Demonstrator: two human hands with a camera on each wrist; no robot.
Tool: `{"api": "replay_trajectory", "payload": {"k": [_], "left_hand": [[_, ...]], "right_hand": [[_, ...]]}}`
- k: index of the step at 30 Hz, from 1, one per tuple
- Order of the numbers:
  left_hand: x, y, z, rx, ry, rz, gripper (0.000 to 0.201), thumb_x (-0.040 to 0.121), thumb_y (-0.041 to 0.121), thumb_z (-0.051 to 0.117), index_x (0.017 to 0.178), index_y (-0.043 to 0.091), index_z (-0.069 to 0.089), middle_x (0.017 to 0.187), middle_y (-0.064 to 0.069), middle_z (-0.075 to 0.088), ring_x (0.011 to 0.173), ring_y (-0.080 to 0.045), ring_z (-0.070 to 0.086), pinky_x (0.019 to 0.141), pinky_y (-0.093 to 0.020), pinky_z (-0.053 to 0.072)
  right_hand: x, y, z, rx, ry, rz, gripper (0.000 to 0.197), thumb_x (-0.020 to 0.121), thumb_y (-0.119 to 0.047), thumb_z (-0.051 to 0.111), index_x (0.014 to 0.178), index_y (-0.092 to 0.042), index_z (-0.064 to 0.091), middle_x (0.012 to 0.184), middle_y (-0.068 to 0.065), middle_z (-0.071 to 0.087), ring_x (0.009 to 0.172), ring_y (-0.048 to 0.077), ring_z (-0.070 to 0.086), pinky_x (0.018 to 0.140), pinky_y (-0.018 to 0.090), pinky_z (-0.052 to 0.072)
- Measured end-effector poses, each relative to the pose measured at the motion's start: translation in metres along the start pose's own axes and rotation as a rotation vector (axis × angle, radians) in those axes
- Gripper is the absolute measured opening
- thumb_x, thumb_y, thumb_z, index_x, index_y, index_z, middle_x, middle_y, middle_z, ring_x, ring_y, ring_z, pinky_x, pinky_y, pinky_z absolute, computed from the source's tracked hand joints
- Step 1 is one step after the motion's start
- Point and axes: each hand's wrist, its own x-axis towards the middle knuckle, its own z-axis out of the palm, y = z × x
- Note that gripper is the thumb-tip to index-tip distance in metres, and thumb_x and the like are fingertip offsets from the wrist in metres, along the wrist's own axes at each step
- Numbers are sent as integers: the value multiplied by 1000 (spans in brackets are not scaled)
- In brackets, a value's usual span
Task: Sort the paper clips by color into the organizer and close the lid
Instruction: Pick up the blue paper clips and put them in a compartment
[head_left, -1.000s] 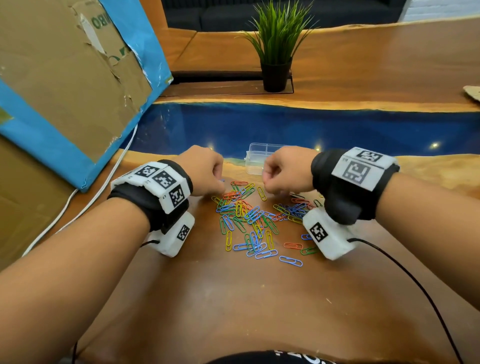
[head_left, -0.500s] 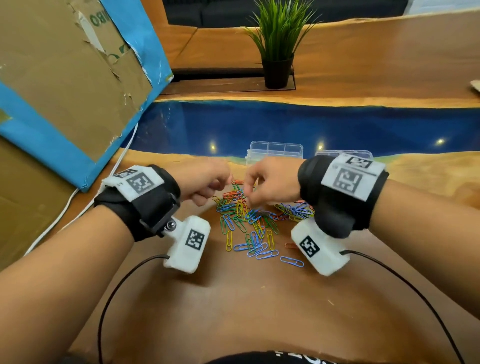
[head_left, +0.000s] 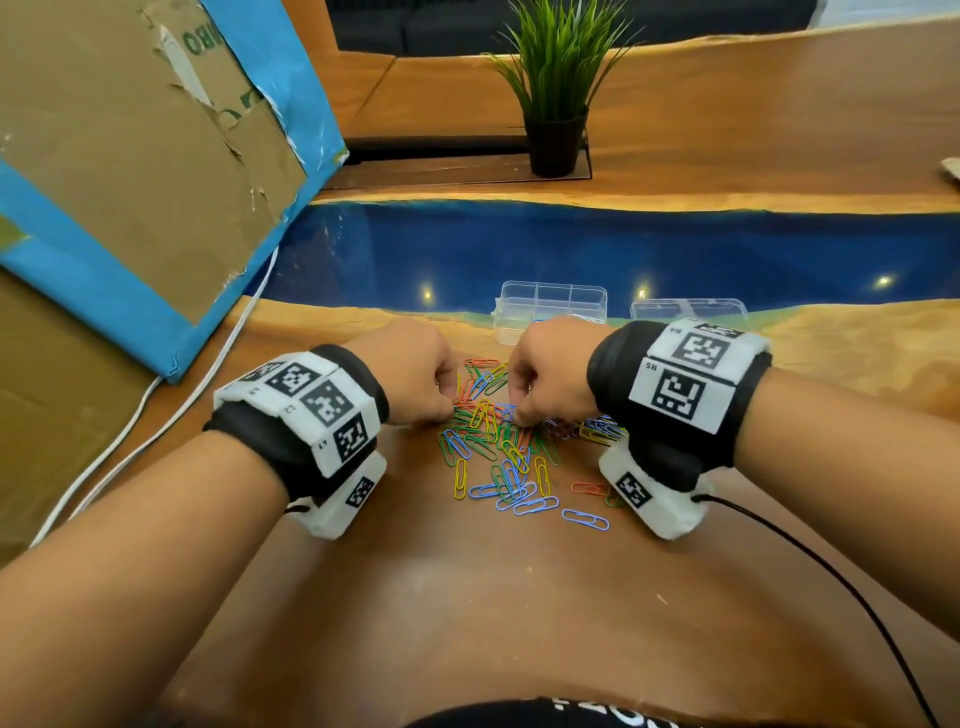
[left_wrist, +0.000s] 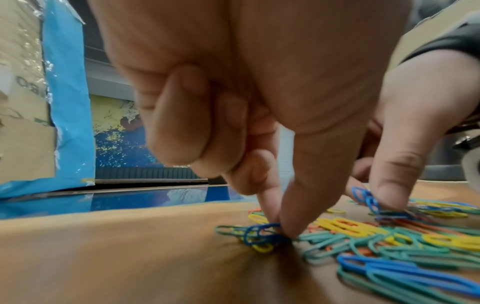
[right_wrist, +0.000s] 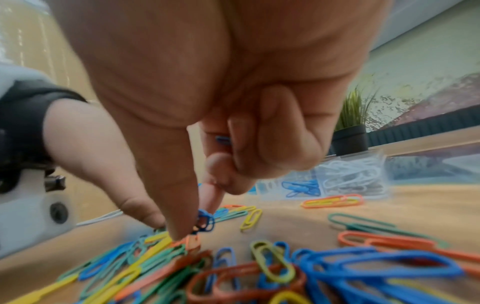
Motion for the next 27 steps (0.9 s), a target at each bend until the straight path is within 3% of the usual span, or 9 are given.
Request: {"api": "replay_trajectory", "payload": {"k": [3, 5, 7, 9, 12, 15, 18, 23, 27], "left_hand": [[-2, -2, 0, -126, 24, -13, 13, 76, 20, 62, 64, 20, 59, 55, 9, 51, 57, -10, 46, 54, -21, 37], [-2, -4, -1, -240, 64, -44, 18, 77, 22, 63, 62, 20, 53, 60, 8, 53, 60, -11, 47, 59, -22, 38], [-2, -4, -4, -380, 73, -70, 15, 78, 20, 62, 66, 20, 54, 63, 5, 56, 57, -8, 48, 59, -23, 40], [0, -3, -4, -527, 50, -72, 12, 81, 14, 59, 71, 19, 55, 61, 5, 58, 43, -1, 46, 47, -16, 39], [6, 1, -5, -690, 5, -86, 17, 83, 7, 53, 77, 22, 56, 59, 5, 59, 41, -9, 39, 41, -18, 34], [19, 8, -10, -741, 24, -111, 18, 82, 9, 53, 85, 23, 64, 65, 7, 62, 52, -17, 44, 51, -21, 40], [33, 24, -20, -738, 55, -104, 11, 84, 16, 55, 85, 19, 66, 70, 7, 60, 58, -19, 50, 66, -29, 46], [56, 47, -33, -780, 36, -144, 17, 87, 17, 55, 95, 10, 67, 77, -7, 59, 60, -19, 51, 79, -39, 54], [68, 54, -39, -811, 32, -192, 12, 87, 10, 54, 93, 8, 65, 64, -6, 53, 56, -17, 50, 86, -37, 54]], "right_hand": [[0, 8, -3, 129, 6, 13, 10, 77, -29, 70, 73, -21, 67, 61, -8, 56, 63, 12, 52, 54, 22, 41], [-1, 15, -4, 322, -25, 20, 8, 79, -25, 71, 74, -19, 69, 63, -7, 61, 54, 8, 49, 51, 20, 41], [-2, 22, -6, 590, -76, 27, 9, 81, -14, 69, 72, -14, 66, 64, -1, 60, 49, 8, 43, 44, 16, 38], [-2, 28, -8, 862, -96, 30, 13, 84, -3, 64, 72, -8, 62, 65, 5, 58, 45, 7, 37, 39, 15, 32], [-1, 39, -15, 1068, -39, 54, 16, 87, 1, 59, 72, -5, 59, 61, 6, 57, 41, 5, 33, 39, 15, 26], [4, 48, -29, 958, 108, 143, 16, 87, -9, 63, 71, -6, 60, 62, 6, 56, 41, 7, 34, 39, 16, 28], [13, 55, -42, 731, 217, 270, 19, 84, -17, 66, 70, -6, 62, 63, 5, 58, 50, 15, 36, 47, 23, 33], [22, 50, -48, 556, 143, 391, 22, 83, -21, 66, 90, 0, 69, 67, 5, 63, 49, 18, 39, 52, 27, 37], [28, 48, -52, 557, 131, 418, 28, 87, -18, 61, 104, 5, 66, 63, 3, 60, 48, 17, 41, 51, 26, 38]]}}
